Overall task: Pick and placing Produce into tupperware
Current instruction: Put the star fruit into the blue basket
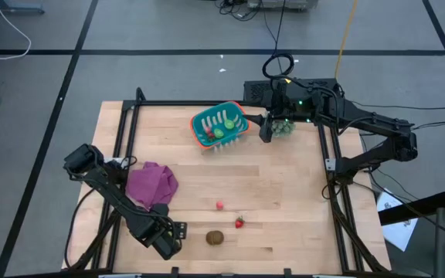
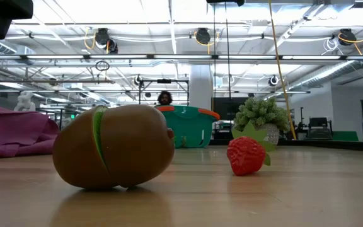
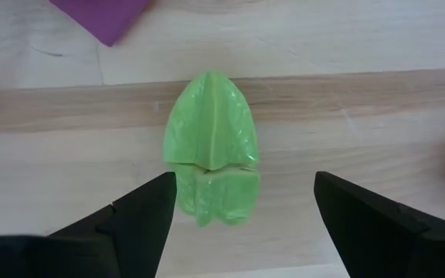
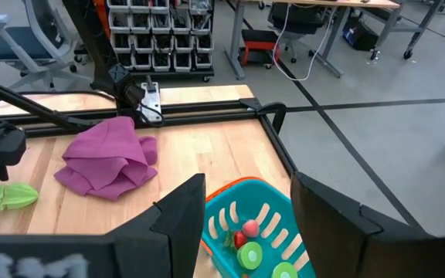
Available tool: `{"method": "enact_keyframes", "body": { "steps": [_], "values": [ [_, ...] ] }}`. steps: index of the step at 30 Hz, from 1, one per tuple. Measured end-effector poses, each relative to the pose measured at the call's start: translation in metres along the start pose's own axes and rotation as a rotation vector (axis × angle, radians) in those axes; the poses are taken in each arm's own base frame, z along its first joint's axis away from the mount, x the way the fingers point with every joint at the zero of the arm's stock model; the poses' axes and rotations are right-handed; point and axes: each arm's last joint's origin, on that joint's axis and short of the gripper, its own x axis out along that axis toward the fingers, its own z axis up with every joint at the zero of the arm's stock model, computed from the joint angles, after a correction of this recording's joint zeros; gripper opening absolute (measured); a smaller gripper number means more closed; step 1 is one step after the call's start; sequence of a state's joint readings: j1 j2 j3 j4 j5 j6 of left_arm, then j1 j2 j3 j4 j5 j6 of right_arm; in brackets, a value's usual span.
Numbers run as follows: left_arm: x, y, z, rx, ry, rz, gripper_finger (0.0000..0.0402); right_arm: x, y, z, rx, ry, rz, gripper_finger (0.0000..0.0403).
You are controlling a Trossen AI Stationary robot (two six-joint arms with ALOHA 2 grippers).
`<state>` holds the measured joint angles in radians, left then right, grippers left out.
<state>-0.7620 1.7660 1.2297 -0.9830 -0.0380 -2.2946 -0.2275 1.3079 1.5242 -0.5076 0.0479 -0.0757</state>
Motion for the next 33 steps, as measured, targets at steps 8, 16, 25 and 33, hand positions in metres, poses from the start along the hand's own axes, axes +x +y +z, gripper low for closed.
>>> {"method": "enact_keyframes", "body": {
  "steps": [8, 16, 25, 33],
  "values": [
    [0.006, 0.002, 0.001, -0.039, 0.026, 0.02, 0.0312, 0.0, 0.0, -0.001, 0.0, 0.006, 0.001, 0.0183],
    [0.027, 0.007, 0.004, -0.056, 0.056, -0.007, 0.0312, 0.0, 0.0, -0.002, 0.002, 0.021, 0.002, 0.0183],
    [0.029, 0.007, 0.005, -0.068, 0.041, -0.026, 0.0309, 0.0, 0.0, -0.002, 0.003, 0.02, 0.002, 0.0183],
    [0.03, 0.005, 0.008, -0.061, 0.035, -0.034, 0.0245, 0.0, 0.0, -0.002, 0.003, 0.02, 0.002, 0.0183]
  ]
}}
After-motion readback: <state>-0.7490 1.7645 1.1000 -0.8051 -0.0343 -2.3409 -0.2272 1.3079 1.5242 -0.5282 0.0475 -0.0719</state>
